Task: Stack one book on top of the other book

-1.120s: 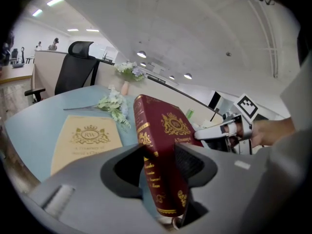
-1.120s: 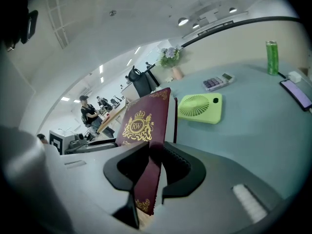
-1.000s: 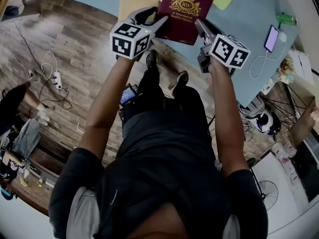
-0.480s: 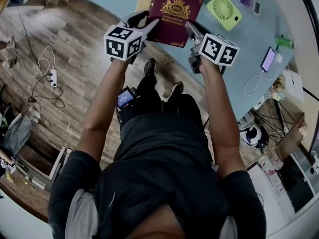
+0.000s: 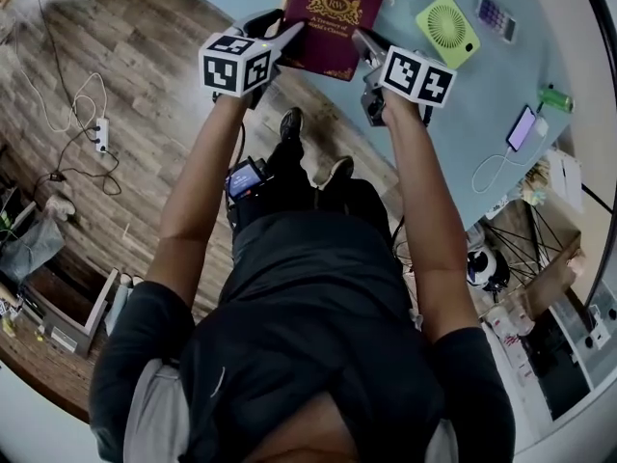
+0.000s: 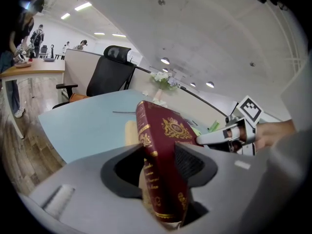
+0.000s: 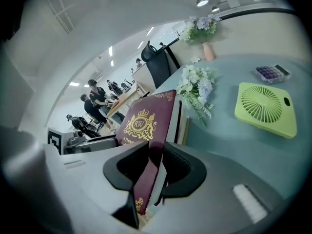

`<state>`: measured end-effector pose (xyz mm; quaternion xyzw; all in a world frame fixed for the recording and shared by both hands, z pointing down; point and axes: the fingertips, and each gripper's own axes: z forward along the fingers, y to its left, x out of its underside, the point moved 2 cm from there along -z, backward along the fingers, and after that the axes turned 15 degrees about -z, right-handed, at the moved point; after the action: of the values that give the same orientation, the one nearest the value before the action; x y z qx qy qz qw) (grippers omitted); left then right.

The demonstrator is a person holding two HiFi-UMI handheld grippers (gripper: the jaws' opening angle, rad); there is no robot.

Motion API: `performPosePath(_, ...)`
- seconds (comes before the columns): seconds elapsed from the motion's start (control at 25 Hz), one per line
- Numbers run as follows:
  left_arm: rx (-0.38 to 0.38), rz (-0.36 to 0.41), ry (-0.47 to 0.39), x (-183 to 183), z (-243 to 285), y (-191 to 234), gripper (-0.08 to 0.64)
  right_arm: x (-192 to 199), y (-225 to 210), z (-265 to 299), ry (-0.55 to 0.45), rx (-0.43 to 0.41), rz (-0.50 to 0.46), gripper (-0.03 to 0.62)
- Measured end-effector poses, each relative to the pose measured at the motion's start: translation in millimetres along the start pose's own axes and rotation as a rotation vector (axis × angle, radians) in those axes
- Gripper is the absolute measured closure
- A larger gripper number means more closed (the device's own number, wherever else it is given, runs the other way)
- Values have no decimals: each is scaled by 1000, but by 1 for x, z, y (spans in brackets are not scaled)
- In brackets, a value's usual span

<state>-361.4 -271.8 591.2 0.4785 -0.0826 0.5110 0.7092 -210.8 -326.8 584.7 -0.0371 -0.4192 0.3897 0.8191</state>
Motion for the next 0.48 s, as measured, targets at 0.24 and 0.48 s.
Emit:
performPosePath(0.24,-7,-17,10,-4,5,9,316,-2,-1,10,15,3,6,505)
performPosePath(0.48,-18,-6,21,-6,6,16,322,-4,2,17,28,27,0,505)
